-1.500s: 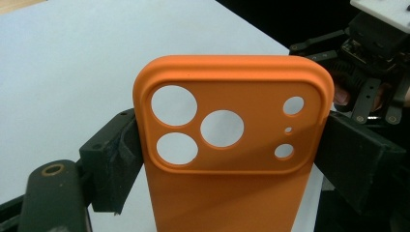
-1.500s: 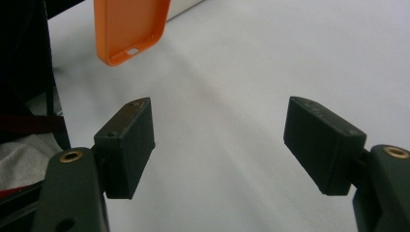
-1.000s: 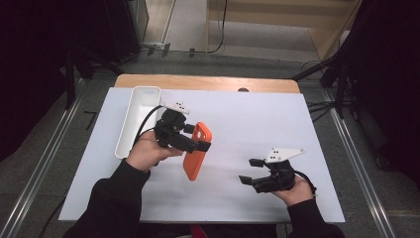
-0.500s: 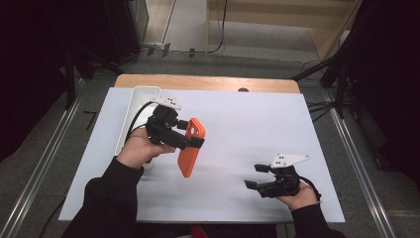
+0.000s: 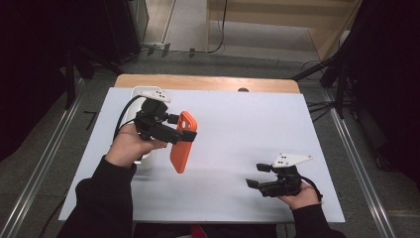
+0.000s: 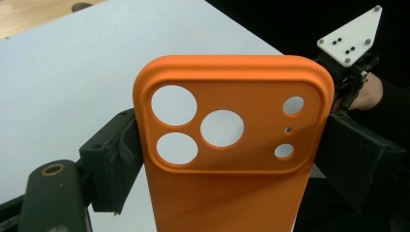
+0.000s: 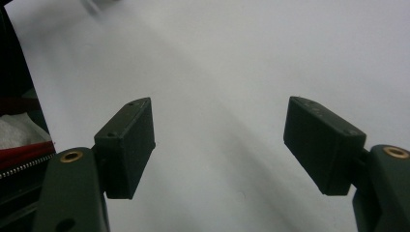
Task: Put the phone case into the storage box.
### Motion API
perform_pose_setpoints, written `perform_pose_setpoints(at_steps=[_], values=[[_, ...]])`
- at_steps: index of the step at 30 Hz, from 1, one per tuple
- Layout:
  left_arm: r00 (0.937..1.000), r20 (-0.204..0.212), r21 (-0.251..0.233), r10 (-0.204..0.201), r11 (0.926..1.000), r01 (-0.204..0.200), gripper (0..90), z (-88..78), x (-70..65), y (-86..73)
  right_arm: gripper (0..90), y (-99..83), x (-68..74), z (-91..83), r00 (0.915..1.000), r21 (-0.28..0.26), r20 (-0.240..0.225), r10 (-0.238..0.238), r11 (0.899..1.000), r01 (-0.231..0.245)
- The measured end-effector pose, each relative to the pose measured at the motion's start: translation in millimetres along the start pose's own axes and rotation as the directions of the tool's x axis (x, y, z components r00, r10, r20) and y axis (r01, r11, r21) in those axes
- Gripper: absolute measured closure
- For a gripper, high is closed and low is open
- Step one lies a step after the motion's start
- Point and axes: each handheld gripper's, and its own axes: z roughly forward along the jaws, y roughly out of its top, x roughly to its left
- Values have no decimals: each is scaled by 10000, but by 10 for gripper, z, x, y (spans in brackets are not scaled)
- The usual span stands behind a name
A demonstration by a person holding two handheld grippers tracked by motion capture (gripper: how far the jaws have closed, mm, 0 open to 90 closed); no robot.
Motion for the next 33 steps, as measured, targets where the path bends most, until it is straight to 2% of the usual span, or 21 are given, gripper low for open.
perform_pose_setpoints(at_steps=[8, 14, 17, 25, 28, 33], values=[[9992, -333, -63, -198, 9998, 196, 161, -157, 25, 18, 253, 1, 9, 14, 10000, 126, -74, 33, 9999, -32], [9983, -563, -269, -160, 9995, 145, 162, -271, 34, 20, 253, 0, 6, 17, 10000, 140, -53, 69, 9999, -69], [9972, -704, -437, -266, 9988, 235, 162, -336, 45, 19, 253, 0, 1, 6, 9999, 82, -73, 144, 9999, -143], [9917, -1141, -712, -596, 9961, 517, 162, -497, 115, 1, 253, 4, 13, 12, 9999, 121, -115, 128, 9998, -127], [9902, -1180, -876, -743, 9941, 641, 161, -550, 139, -9, 253, 6, 17, 16, 9999, 134, -104, 91, 9999, -90], [9867, -1400, -1054, -821, 9921, 676, 162, -626, 179, -25, 253, 9, 19, 23, 9999, 77, -163, -14, 10000, 15]])
